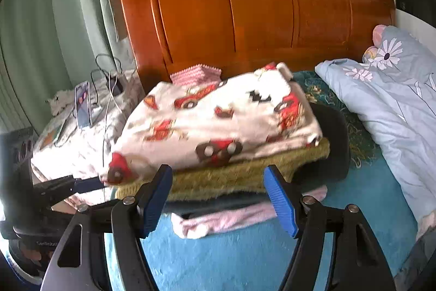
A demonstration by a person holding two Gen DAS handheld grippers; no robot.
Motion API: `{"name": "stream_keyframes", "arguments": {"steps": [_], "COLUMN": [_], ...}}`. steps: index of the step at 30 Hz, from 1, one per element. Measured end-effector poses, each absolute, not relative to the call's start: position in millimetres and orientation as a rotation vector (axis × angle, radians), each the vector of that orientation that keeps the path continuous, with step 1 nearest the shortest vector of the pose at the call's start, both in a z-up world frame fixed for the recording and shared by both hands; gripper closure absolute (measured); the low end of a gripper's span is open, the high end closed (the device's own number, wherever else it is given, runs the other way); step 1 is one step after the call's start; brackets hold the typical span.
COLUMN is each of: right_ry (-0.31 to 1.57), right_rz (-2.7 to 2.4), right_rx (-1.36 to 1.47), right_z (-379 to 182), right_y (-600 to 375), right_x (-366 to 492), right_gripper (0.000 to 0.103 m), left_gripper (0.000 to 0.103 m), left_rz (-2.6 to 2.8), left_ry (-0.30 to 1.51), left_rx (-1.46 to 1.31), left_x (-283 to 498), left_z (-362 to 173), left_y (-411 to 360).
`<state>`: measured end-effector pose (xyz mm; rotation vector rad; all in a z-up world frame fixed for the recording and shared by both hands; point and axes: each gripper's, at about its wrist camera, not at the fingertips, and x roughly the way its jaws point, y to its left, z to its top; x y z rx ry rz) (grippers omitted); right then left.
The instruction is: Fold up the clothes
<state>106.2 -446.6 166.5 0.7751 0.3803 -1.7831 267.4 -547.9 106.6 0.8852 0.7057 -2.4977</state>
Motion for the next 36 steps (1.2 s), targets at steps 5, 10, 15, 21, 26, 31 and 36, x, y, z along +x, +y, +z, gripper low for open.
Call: {"name": "stream_keyframes", "arguments": {"steps": [5, 10, 15, 21, 26, 31, 36], "right_ry": [0.403, 0.381, 0.392, 0.38, 0.374, 0.379, 0.381], "right_rz": [-1.818, -1.849, -1.876, -1.872, -1.872, -1.871, -1.867], "right_rx": [0.794, 0.79, 0.785, 0.784, 0.798, 0.814, 0.834], "right_z": [154, 148, 143, 133, 127, 122, 117], "right_y": [-442, -437, -436, -437, -440, -443, -446], "right_x": [113, 112, 113, 111, 109, 107, 107], "right_gripper": [0.032, 0.011, 0.011, 0.0, 0.0, 0.0, 0.0], "left_gripper": [0.017, 0.0, 0.0, 0.0, 0.0, 0.0, 0.0], "left_rz": [-2.493, -2.503, -2.465, -2.448, -2.442, -2.432, -2.447], "left_ry": [0.719, 0.776, 0.815, 0.803, 0.762, 0.73, 0.726], "left_rx": [0.905, 0.893, 0.894, 0.902, 0.87, 0.86, 0.867], "left_x": [270, 274, 273, 269, 266, 265, 260], "left_z": [99, 91, 86, 77, 76, 74, 74], "left_y": [-542, -542, -547, -547, -548, -551, -550]}}
